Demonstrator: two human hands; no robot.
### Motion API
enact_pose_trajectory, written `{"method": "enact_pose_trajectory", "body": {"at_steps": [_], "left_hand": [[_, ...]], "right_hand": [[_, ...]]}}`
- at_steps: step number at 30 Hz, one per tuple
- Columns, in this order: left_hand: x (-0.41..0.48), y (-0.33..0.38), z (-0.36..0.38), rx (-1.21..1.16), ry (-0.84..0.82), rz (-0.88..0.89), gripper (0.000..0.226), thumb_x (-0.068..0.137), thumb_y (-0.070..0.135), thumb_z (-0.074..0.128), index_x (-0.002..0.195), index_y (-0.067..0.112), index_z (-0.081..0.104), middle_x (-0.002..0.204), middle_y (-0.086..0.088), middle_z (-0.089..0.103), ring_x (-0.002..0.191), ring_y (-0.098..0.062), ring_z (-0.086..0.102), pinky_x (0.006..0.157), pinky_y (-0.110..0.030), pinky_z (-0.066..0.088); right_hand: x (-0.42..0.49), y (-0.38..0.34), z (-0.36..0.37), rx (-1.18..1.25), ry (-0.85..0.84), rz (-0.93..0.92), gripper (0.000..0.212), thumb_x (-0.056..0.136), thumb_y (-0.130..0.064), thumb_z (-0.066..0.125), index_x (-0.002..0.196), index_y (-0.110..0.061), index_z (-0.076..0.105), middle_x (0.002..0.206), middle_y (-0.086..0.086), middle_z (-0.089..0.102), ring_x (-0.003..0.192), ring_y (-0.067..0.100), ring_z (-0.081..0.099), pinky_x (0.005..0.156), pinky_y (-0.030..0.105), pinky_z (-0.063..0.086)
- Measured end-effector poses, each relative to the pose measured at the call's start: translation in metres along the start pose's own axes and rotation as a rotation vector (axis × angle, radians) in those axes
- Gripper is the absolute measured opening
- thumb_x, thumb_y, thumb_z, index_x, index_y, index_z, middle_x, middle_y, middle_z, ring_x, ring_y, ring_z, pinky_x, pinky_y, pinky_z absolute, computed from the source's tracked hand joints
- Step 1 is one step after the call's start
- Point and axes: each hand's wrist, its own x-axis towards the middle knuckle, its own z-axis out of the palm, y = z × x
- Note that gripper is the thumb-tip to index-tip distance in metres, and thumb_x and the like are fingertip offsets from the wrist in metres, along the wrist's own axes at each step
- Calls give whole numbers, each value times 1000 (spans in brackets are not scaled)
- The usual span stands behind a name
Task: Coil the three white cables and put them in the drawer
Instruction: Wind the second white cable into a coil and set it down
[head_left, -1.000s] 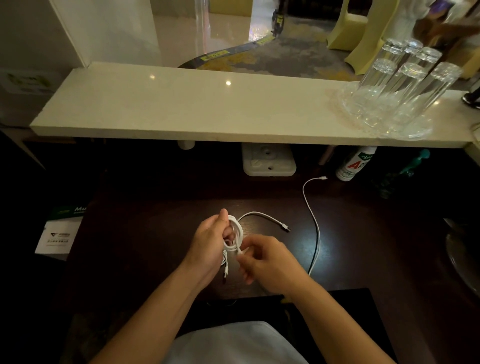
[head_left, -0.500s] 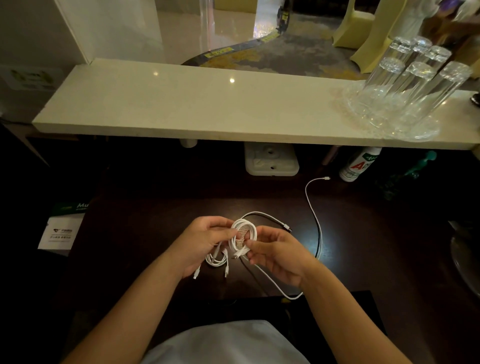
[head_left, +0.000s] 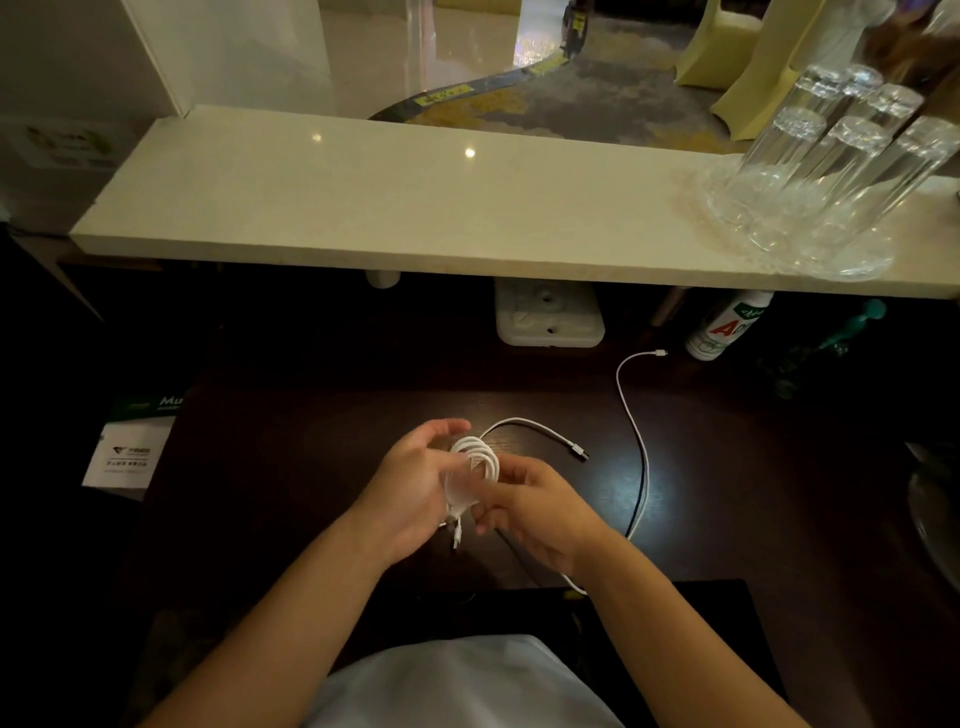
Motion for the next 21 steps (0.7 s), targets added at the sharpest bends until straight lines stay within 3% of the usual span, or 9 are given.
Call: {"method": "enact_pose_trajectory", "body": {"at_steps": [3, 5, 9, 13, 15, 18, 21], "left_hand": [[-8, 4, -3, 243, -164, 48, 38, 89, -14, 47, 120, 5, 56, 93, -15, 60, 79, -25, 57, 68, -34, 49], [-11, 7, -3, 241, -239, 39, 37, 91, -15, 44, 121, 2, 55, 89, -12, 60, 69, -16, 59, 67, -31, 51], [-8, 12, -3, -152, -187, 42, 43, 86, -18, 42, 120, 4, 56, 89, -11, 52, 51, -11, 43, 64, -36, 50], [-5, 9, 1, -445, -109, 55, 38, 84, -14, 40, 106, 12, 57, 77, -2, 52, 46, -9, 38, 62, -39, 50], [-4, 6, -2, -378, -115, 71, 38, 85, -13, 40, 108, 11, 58, 81, -3, 54, 50, -11, 40, 64, -39, 48], [-6, 9, -8, -35, -173, 79, 40, 86, -16, 39, 115, 4, 57, 93, -10, 53, 52, -11, 44, 67, -36, 47], [-8, 15, -9, 41, -231, 45, 42, 86, -17, 41, 121, 2, 54, 103, -17, 50, 51, -18, 52, 65, -43, 52]], "right_hand": [[-4, -8, -1, 135, -56, 21, 21, 99, -16, 54, 99, -2, 69, 84, 9, 68, 67, 14, 61, 57, 23, 53], [-6, -14, -4, 137, -93, 20, 21, 97, -18, 55, 92, -7, 72, 83, 8, 68, 69, 15, 61, 56, 22, 52], [-12, -18, -7, 228, -263, 53, 23, 95, -24, 56, 79, -14, 68, 87, 3, 66, 75, 14, 61, 66, 28, 47], [-10, -14, 0, 236, -240, 106, 35, 96, -46, 51, 77, -18, 61, 88, 0, 63, 75, 12, 58, 69, 31, 45], [-7, -16, 2, 171, -206, 115, 44, 97, -51, 45, 73, -18, 60, 82, -1, 59, 72, 11, 53, 66, 29, 42], [-5, -22, -1, 59, -192, 103, 46, 101, -41, 43, 67, -21, 66, 77, -2, 54, 70, 11, 46, 62, 26, 36], [-3, -26, -5, -86, -264, 138, 49, 105, -30, 40, 68, -26, 72, 77, -2, 52, 66, 10, 40, 61, 24, 32]]}}
